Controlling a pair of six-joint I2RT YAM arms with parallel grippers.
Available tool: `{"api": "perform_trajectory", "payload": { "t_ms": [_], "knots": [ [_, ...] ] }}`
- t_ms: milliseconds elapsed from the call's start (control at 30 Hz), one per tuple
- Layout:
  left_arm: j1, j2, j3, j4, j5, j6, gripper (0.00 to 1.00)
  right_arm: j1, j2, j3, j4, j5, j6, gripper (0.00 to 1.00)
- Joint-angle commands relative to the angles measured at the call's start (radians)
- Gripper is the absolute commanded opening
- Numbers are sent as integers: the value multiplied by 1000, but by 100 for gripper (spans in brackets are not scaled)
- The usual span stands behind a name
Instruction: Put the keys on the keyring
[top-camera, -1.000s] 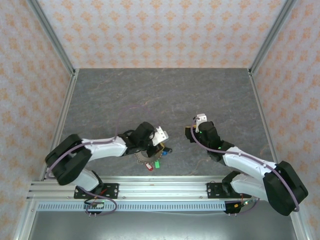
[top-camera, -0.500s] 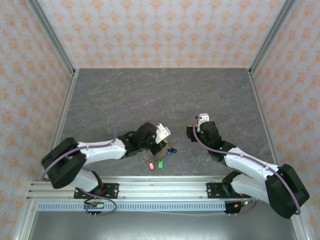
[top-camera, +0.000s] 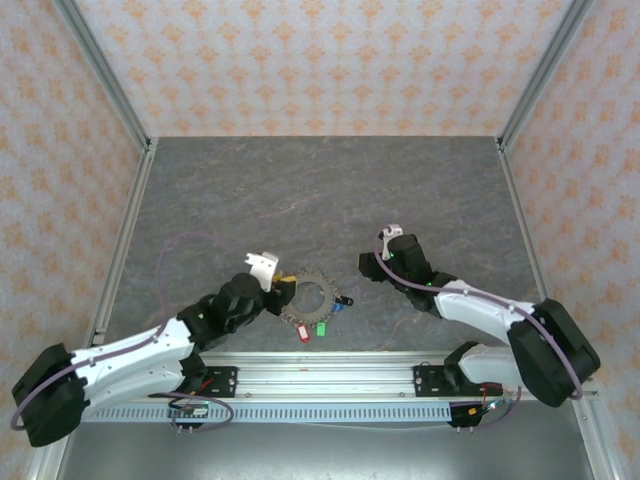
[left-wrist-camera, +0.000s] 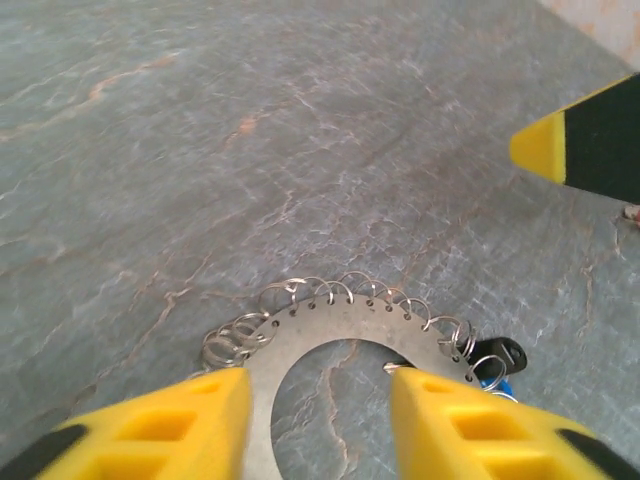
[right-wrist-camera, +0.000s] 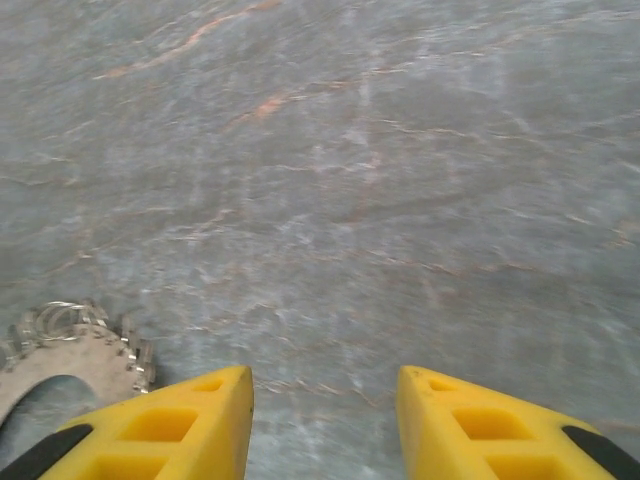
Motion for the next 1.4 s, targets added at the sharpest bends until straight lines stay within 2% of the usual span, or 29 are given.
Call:
{"api": "perform_trajectory", "payload": {
  "t_ms": [0,100,233,333,433,567,733,933,1100,1167,1367],
  "knots": [
    [-1,-100,-61,-109,-92,-281,55,-4,103,97,37,-163,51,41],
    [0,-176,-100,-165,-97,-378,61,21,199,172,28,-221,51,40],
    [0,-229,-121,-208,-88,-437,73,62,290,246,22,-222,44,40],
    [0,-209,-120,-186,-46,-437,77,85,354,302,-10,-226,46,40],
    [1,-123,-95,-146,20,-440,82,100,413,352,-34,-237,57,40],
    [0,53,-36,-101,80,-458,82,111,480,409,-67,-260,71,40],
    [1,250,24,-34,96,-501,82,121,517,430,-77,-255,74,40],
    [2,429,134,-21,102,-485,80,121,519,413,-141,-135,41,41],
    [6,476,185,-9,87,-464,76,117,492,382,-214,-37,36,40],
    [26,480,197,-16,85,-451,75,112,469,347,-195,-39,46,39],
    [119,520,235,15,169,-427,75,100,404,270,-176,-76,86,36]
  ]
}}
